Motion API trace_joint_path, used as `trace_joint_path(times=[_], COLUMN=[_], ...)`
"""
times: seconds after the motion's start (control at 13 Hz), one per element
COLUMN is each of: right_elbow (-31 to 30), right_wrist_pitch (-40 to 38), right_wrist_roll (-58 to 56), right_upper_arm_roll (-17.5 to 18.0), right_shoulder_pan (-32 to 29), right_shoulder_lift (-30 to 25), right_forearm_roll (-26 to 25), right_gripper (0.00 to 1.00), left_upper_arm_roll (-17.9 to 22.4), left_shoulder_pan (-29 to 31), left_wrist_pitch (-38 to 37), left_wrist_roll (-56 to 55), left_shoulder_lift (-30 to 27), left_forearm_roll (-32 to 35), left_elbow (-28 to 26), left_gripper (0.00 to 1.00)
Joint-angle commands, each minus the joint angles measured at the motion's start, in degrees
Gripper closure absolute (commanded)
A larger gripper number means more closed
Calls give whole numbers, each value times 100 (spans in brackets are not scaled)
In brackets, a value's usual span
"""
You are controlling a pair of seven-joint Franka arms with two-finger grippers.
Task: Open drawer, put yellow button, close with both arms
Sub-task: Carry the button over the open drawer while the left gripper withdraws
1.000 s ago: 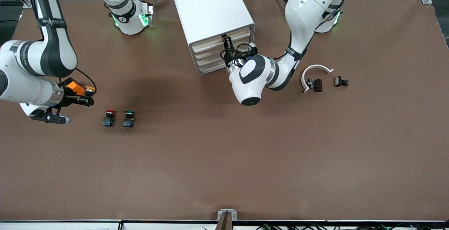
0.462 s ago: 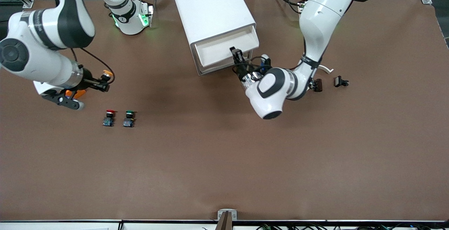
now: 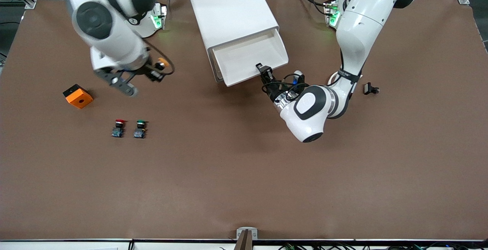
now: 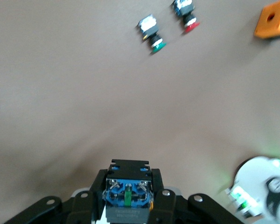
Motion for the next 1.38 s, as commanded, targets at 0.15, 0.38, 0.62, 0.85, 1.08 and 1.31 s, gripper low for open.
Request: trace_joint_path(times=[0.15,0.38,0.62,0.85,1.08,1.31], right_elbow=[916,988,996,996,988,979], right_wrist_pitch=[108,740,1267,1619,1655,1638], right_wrist_roll=[2301,3366,3981,4404,4450,4450], right_upper_arm_roll=[-80,-80,-80,-80,-80,-80], right_shoulder_pan=[982,1394,1729,2037,2143,2186], right_shoulder_lift=[551,885,1202,1448,1633,1712], right_forearm_roll=[643,759,776,785,924,1014], right_gripper=[83,83,83,83,83,82], left_upper_arm_roll=[153,284,714,1391,1778,1815], left_shoulder_pan=[165,253,253,262,262,149], left_wrist_pitch=[18,18,18,10,10,18], left_wrist_roll=[116,125,125,764,1843,3337], left_shoulder_lift=[108,90,72,20,-129,-515], left_forearm_roll=[195,335,564,591,905,2255], left_elbow=[256,554,993,1038,1047,1047], left_gripper=[2,0,0,0,0,0])
